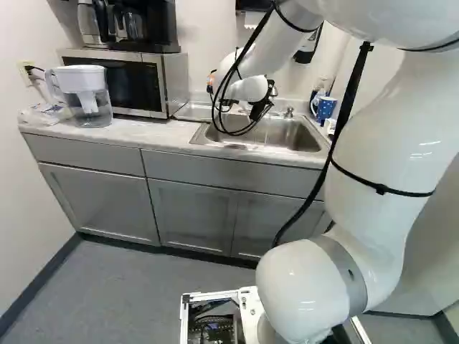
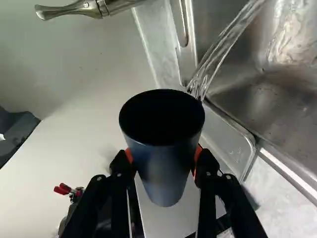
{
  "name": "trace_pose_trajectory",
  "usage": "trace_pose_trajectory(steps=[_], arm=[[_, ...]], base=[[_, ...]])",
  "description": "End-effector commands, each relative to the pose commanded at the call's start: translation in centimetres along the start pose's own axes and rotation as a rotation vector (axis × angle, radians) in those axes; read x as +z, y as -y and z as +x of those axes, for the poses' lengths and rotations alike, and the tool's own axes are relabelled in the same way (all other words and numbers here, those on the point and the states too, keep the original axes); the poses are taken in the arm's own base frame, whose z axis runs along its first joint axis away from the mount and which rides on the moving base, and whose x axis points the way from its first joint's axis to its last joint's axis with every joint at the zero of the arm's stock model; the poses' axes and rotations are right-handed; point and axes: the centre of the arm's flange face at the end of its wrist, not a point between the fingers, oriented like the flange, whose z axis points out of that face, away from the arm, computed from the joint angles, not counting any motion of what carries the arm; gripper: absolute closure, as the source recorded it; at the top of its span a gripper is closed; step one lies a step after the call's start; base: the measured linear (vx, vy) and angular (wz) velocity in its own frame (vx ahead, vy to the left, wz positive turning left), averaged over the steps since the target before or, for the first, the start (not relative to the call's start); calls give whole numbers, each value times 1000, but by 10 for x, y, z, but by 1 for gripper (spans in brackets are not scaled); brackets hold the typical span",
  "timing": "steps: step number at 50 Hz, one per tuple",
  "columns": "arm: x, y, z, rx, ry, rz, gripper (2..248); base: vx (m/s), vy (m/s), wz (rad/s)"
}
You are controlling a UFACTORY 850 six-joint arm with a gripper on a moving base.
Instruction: Rinse the cup and place it in the tray
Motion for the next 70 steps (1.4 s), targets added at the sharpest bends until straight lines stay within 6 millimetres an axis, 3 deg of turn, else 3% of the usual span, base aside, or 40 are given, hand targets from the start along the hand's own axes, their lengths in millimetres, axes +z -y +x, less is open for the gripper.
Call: trace_pose_trajectory(steps=[70], arm=[[0, 0, 0, -58, 0, 0, 125]], base=[[0, 0, 0]])
